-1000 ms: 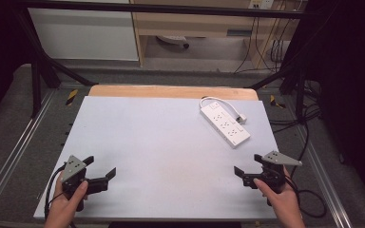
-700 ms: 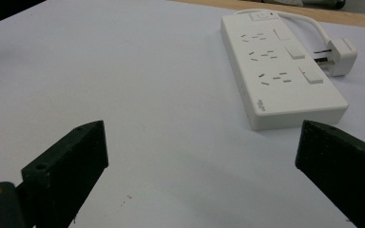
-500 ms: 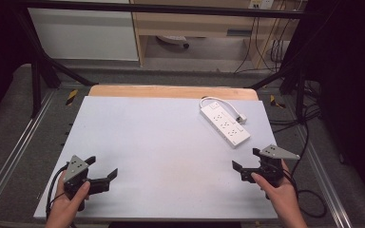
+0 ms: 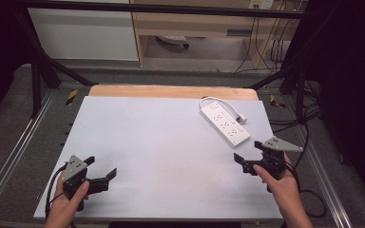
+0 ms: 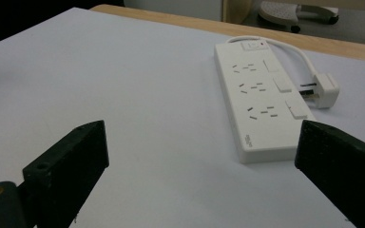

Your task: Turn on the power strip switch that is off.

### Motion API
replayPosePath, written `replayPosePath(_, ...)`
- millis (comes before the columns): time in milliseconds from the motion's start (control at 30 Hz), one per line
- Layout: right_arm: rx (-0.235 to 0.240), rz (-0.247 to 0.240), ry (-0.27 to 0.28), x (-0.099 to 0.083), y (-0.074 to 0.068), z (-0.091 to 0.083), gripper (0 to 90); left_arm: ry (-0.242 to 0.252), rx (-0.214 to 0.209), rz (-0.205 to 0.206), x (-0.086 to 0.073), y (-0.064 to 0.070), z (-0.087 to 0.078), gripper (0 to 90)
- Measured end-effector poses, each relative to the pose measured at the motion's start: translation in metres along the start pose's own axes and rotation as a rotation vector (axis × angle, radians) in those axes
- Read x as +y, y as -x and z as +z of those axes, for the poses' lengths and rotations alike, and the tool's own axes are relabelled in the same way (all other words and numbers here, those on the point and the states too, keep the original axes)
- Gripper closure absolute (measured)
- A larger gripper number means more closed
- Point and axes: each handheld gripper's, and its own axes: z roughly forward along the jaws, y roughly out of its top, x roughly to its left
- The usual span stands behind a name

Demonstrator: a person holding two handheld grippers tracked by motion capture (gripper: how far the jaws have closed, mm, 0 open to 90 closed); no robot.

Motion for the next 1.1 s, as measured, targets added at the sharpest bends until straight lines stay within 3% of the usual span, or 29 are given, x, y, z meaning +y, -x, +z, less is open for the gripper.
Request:
replayPosePath(600, -0.014, 0.000, 0.019, 0.031, 0.013, 0.006, 4.4, 0.003, -0.007, 0.019, 0.000, 0.001, 0.000, 5.0)
replayPosePath(1100, -0.048, 0.014, 0.048, 0.058, 0.032, 0.010, 4.6, -0.005, -0.011, 0.019, 0.000, 0.001, 0.001, 5.0)
